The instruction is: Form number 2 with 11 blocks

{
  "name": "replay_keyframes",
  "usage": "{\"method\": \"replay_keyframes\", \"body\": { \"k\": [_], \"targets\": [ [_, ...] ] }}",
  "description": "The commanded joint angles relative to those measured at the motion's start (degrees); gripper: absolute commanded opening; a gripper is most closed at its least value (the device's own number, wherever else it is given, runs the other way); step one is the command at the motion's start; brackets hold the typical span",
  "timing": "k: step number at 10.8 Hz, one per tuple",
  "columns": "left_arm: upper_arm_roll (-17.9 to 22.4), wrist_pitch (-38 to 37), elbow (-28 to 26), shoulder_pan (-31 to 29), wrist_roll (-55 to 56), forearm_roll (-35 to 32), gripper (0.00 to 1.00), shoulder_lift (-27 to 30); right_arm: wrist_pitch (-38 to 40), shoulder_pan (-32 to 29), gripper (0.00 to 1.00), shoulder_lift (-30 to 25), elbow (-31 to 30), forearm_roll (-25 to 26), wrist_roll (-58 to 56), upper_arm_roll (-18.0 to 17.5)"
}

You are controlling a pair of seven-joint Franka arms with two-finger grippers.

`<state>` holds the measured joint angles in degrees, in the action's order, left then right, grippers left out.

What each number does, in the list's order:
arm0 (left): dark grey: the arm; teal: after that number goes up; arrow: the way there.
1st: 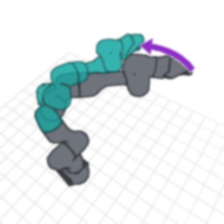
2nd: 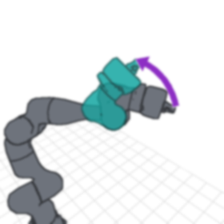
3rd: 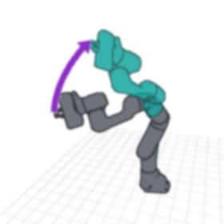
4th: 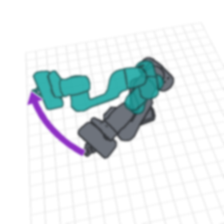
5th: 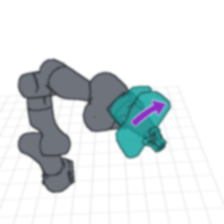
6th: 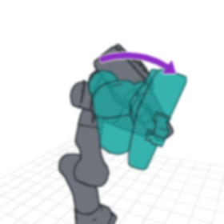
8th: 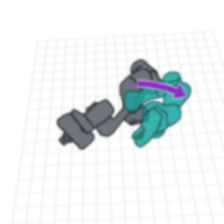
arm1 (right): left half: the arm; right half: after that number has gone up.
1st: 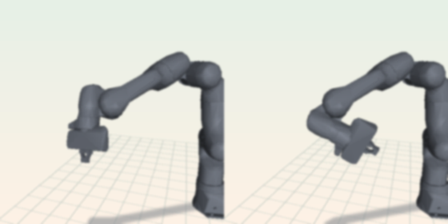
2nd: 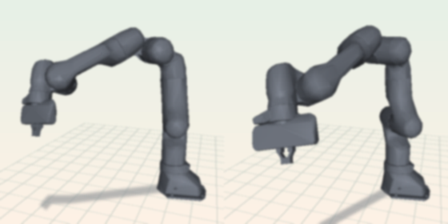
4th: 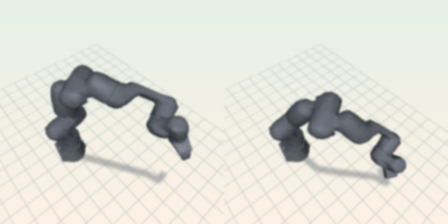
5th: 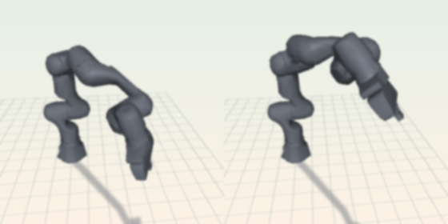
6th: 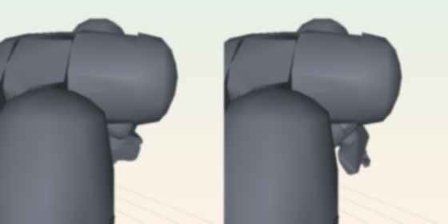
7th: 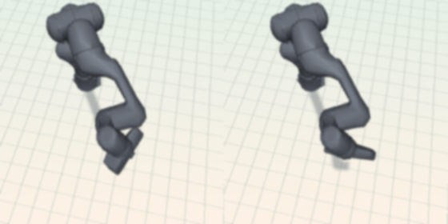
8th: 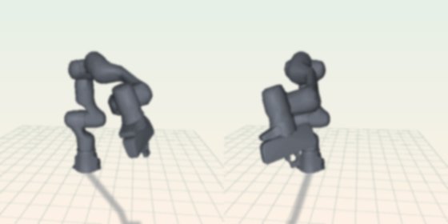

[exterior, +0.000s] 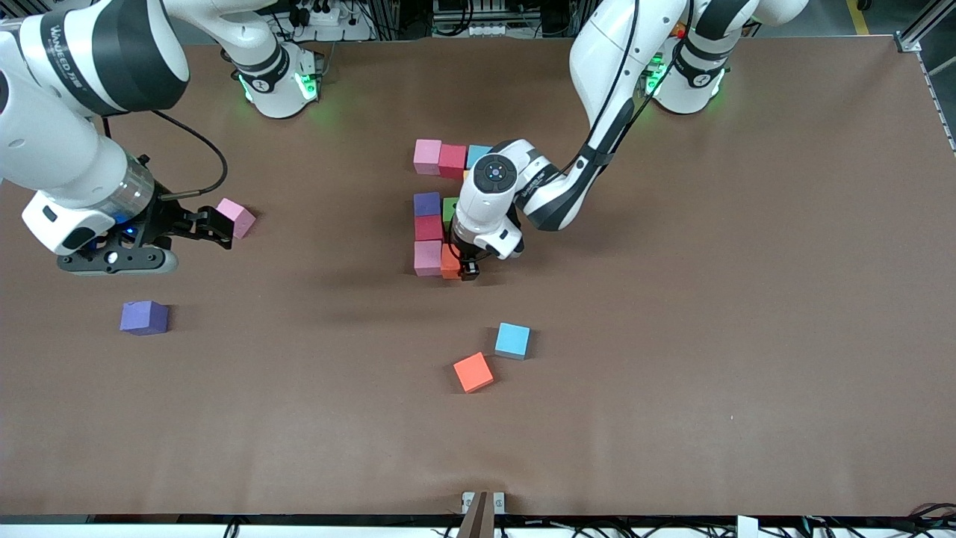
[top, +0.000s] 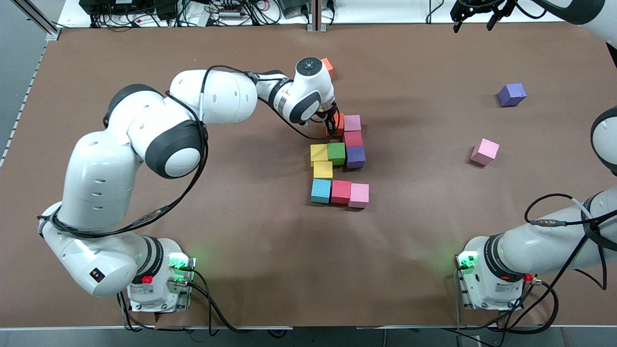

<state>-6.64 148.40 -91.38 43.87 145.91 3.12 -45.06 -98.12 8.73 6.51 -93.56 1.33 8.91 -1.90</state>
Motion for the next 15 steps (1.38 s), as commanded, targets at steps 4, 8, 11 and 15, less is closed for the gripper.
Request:
{"method": "replay_keyframes", "body": {
  "k": [4,8,11,15],
  "targets": [
    [0.14,0.48,1.74,0.51,-0.62,-1.54,0.13,-1.26,0.91,0.32,1.0,0.34,0.75,0.08,-0.39,-0.21],
    [0.4,0.4,1.74,1.57,-1.77,-1.63,1.0,-0.65,0.91,0.32,1.0,0.34,0.66,-0.01,-0.47,-0.21],
    [0.58,0.05,1.74,1.48,-1.86,-1.72,1.0,-0.21,0.82,0.23,1.0,0.43,0.75,-0.01,-0.39,-0.21],
    [1.54,-2.94,1.82,1.04,-2.39,-1.89,1.0,1.46,0.82,0.15,1.0,0.43,0.75,-0.01,-0.39,-0.21]
  ]
}}
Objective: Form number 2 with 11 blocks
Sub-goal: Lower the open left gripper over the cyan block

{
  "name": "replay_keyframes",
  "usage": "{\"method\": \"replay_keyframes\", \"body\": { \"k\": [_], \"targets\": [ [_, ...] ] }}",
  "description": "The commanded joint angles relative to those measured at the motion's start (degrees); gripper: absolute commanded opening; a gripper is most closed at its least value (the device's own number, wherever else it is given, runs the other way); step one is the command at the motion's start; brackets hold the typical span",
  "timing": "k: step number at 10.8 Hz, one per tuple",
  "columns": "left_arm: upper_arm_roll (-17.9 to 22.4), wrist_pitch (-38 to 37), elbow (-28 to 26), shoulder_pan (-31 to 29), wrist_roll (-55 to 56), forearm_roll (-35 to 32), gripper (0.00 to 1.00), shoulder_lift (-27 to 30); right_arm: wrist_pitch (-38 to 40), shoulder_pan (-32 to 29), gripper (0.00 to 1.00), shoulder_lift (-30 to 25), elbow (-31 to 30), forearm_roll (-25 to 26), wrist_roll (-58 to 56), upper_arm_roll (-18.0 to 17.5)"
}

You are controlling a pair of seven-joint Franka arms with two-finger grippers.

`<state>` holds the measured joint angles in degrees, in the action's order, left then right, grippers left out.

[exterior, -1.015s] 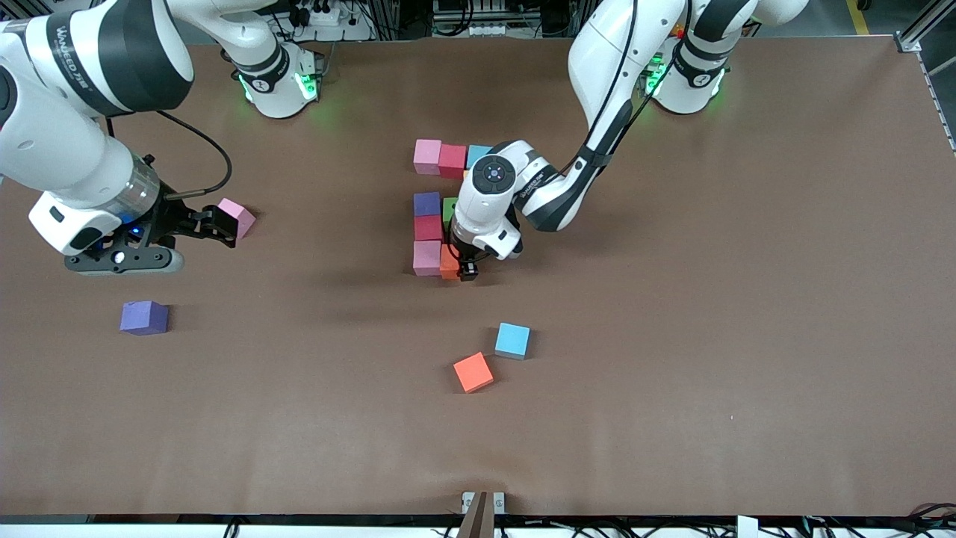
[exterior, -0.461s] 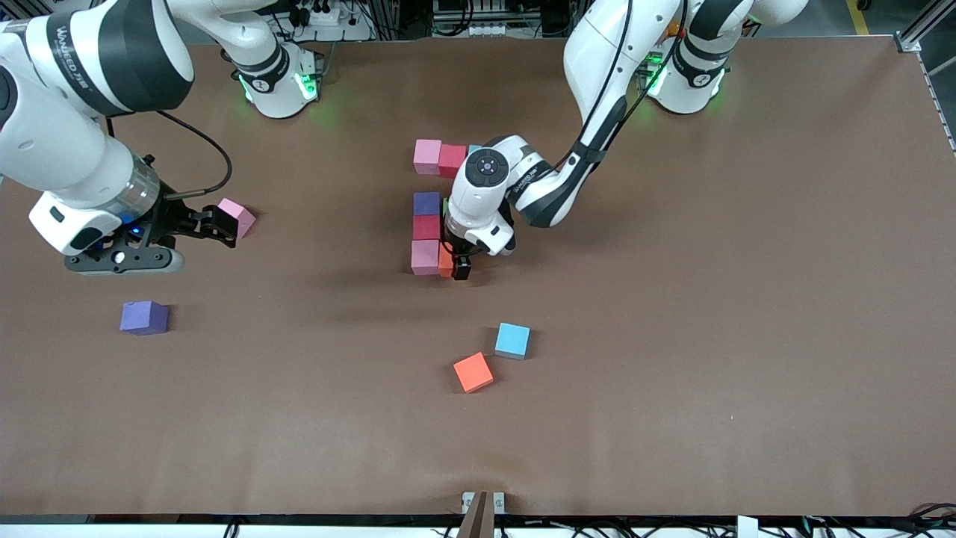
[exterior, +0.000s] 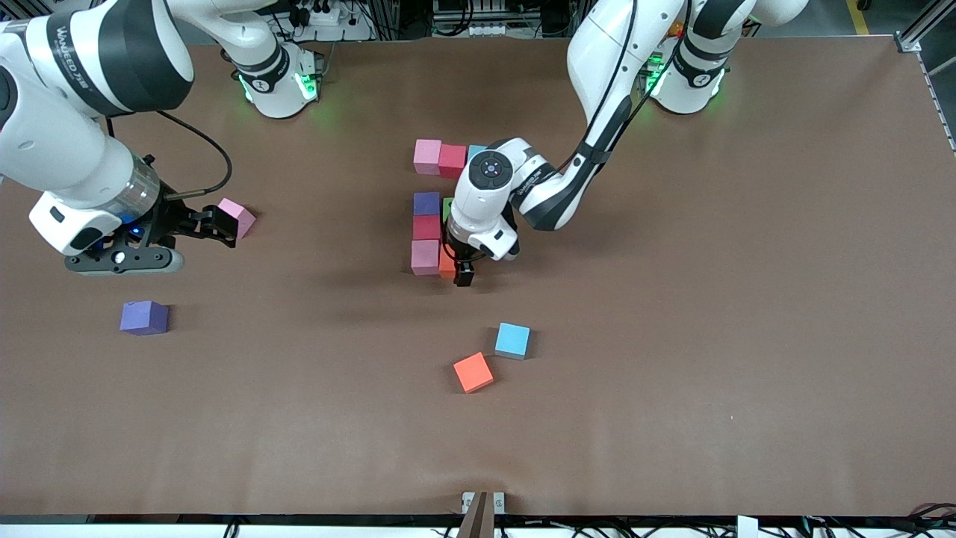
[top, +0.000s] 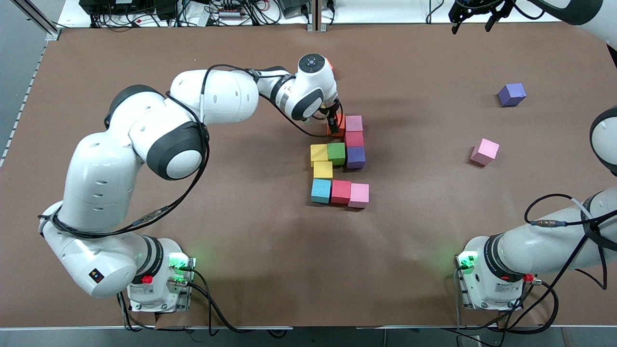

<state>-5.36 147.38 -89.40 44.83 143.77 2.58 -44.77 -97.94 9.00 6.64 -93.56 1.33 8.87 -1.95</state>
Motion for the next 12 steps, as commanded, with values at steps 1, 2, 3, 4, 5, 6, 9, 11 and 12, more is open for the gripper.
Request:
{"method": "replay_keyframes", "body": {
  "k": [1,2,3,4,5,6,9,11,12],
  "targets": [
    [0.17,-3.06,-0.16,-0.01,-1.21,-1.44,1.0,1.44,0.64,-0.12,1.0,0.31,0.75,-0.01,-0.34,-0.16],
    [-0.09,-4.2,-0.16,-0.01,-2.35,-1.35,1.0,1.79,0.55,-0.12,1.0,0.39,0.84,-0.01,-0.34,-0.16],
    [-0.18,-4.99,-0.16,-0.01,-2.45,-1.44,1.0,2.14,0.47,-0.12,1.0,0.39,0.84,-0.01,-0.34,-0.08],
    [-0.35,-6.22,-0.16,-0.01,-3.49,-1.35,1.0,2.32,0.38,-0.21,1.0,0.39,0.84,-0.01,-0.34,-0.08],
    [-0.62,-8.23,-0.16,-0.01,-5.07,-1.17,1.0,2.93,0.38,-0.21,1.0,0.39,0.84,-0.01,-0.34,-0.08],
    [-0.71,-9.47,-0.16,-0.09,-5.95,-1.09,1.0,3.54,0.29,-0.21,1.0,0.48,0.84,-0.01,-0.34,-0.08],
    [-0.71,-12.03,-0.16,-0.71,-7.9,-0.65,1.0,5.13,0.2,-0.21,1.0,0.48,0.84,-0.01,-0.34,-0.08],
    [-0.36,-12.3,-0.08,-3.07,-7.9,-0.91,1.0,5.66,0.2,-0.21,1.0,0.65,0.93,-0.01,-0.25,-0.08],
    [-0.36,-12.3,1.14,-4.82,-7.9,-1.17,1.0,5.75,0.11,-0.21,1.0,0.92,0.93,-0.01,-0.08,-0.08]
  ]
}}
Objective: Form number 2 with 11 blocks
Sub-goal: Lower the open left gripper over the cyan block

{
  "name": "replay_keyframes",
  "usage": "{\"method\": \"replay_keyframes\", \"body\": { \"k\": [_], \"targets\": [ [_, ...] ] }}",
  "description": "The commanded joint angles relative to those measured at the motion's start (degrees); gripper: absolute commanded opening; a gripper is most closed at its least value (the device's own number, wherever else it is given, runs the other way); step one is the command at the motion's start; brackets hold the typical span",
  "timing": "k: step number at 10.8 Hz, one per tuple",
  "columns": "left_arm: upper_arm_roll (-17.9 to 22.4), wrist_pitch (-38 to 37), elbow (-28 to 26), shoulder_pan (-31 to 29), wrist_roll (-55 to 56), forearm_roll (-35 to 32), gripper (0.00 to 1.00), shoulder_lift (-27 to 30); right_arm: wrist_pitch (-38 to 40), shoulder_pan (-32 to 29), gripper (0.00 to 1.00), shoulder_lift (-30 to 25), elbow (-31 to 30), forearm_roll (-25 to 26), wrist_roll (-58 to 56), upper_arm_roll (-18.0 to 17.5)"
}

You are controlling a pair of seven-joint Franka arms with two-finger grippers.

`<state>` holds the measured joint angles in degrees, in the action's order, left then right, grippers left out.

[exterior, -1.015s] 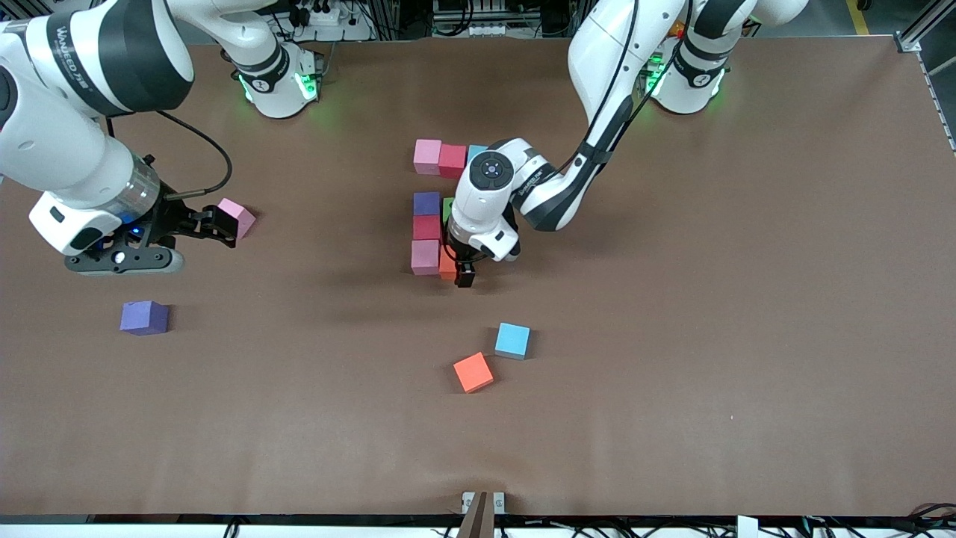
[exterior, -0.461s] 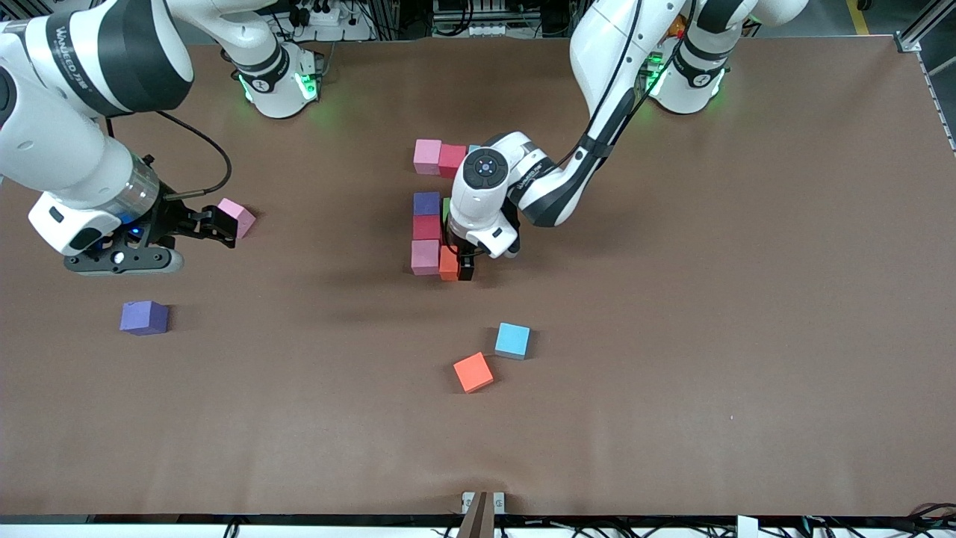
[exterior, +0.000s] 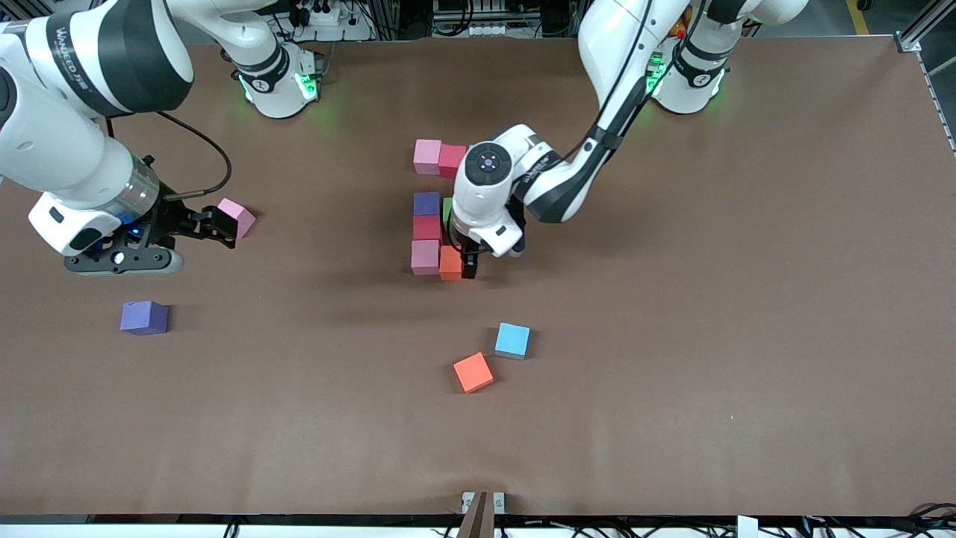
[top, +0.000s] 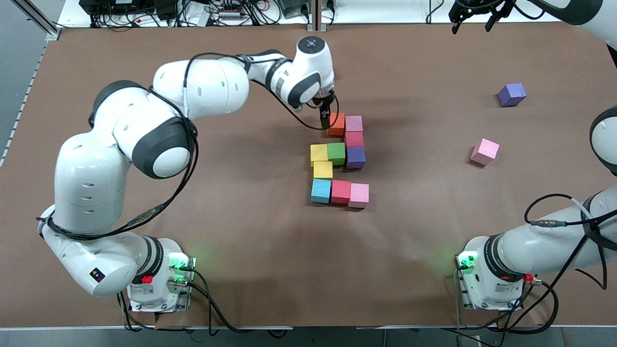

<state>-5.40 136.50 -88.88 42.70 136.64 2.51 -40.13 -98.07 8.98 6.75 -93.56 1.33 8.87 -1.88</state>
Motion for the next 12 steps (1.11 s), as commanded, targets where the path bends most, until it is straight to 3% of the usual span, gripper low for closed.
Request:
{"method": "replay_keyframes", "body": {
  "k": [1,4,10,12],
  "targets": [
    [-0.14,-1.5,1.59,-4.27,-0.93,-1.28,1.0,1.02,0.25,-0.1,1.0,0.89,0.84,-0.01,0.18,-0.15],
    [0.13,-1.41,3.79,-8.67,-8.46,-1.11,1.0,-0.3,-0.63,0.07,1.0,1.77,0.84,-0.1,0.54,-0.15],
    [1.18,-0.19,6.43,-11.57,-29.74,-0.67,1.0,-3.9,-5.63,0.51,1.0,5.28,1.28,-0.1,1.59,-0.15],
    [1.18,0.69,8.98,-12.11,-29.85,-0.58,1.0,-6.01,-5.99,0.6,1.0,8.0,3.2,-0.1,3.43,-0.15]
  ]
}}
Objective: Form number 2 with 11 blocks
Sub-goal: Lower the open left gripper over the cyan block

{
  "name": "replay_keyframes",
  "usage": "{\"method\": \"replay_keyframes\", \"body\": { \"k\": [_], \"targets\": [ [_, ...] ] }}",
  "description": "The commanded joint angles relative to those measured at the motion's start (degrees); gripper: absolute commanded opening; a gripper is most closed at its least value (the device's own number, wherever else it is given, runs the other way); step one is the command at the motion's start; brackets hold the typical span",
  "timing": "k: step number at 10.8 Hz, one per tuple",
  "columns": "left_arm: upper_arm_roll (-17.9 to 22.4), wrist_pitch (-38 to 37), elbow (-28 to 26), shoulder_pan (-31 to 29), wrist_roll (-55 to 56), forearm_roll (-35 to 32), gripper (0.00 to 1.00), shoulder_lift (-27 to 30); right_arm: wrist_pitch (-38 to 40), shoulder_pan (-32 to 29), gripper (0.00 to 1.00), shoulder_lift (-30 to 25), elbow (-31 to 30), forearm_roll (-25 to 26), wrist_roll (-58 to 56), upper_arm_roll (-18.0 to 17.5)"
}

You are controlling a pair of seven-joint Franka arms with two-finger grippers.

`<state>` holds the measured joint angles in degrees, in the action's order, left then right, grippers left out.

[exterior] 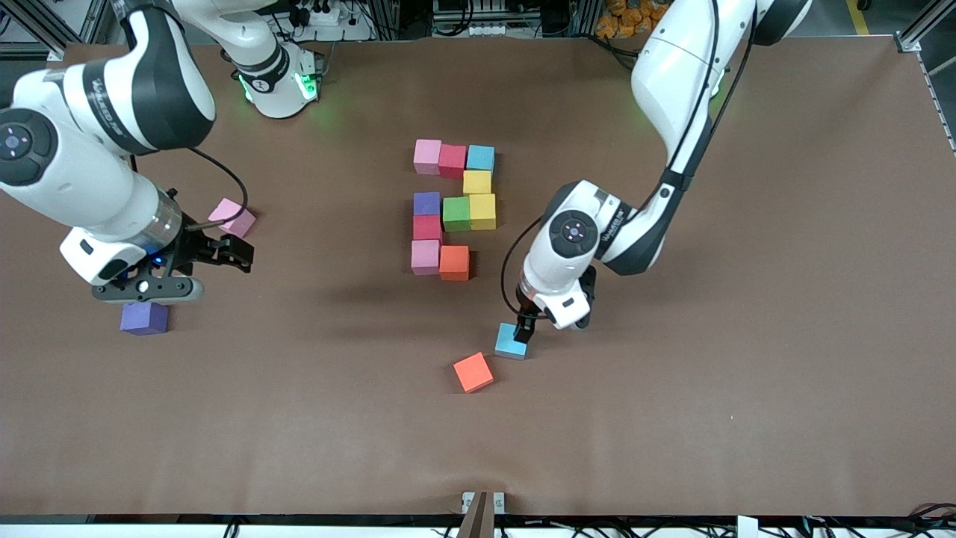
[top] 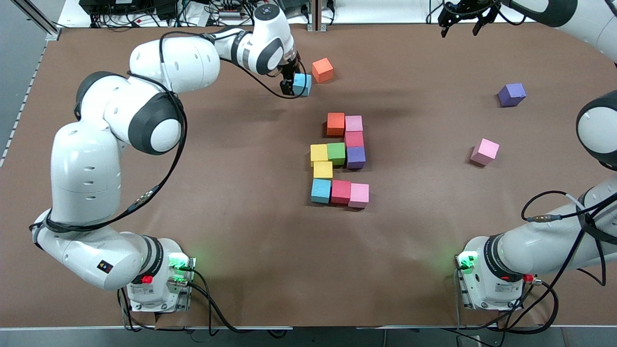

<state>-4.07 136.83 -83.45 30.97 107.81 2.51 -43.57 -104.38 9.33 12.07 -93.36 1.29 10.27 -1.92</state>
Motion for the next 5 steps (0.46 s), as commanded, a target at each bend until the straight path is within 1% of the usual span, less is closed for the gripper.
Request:
{"method": "replay_keyframes", "body": {
  "k": [1,3,5],
  "targets": [
    [-0.06,1.59,4.17,-0.39,-0.94,-0.57,1.0,-3.62,-0.73,0.25,1.0,3.48,3.36,-0.06,2.13,-0.1],
    [0.29,3.53,4.61,-0.3,-1.11,-0.57,1.0,-4.94,-1.88,0.51,1.0,4.01,3.36,-0.06,2.47,-0.1],
    [0.29,3.62,5.48,0.05,-1.46,-0.57,1.0,-6.17,-1.97,0.77,1.0,4.54,3.36,-0.06,2.65,-0.01]
  ]
}}
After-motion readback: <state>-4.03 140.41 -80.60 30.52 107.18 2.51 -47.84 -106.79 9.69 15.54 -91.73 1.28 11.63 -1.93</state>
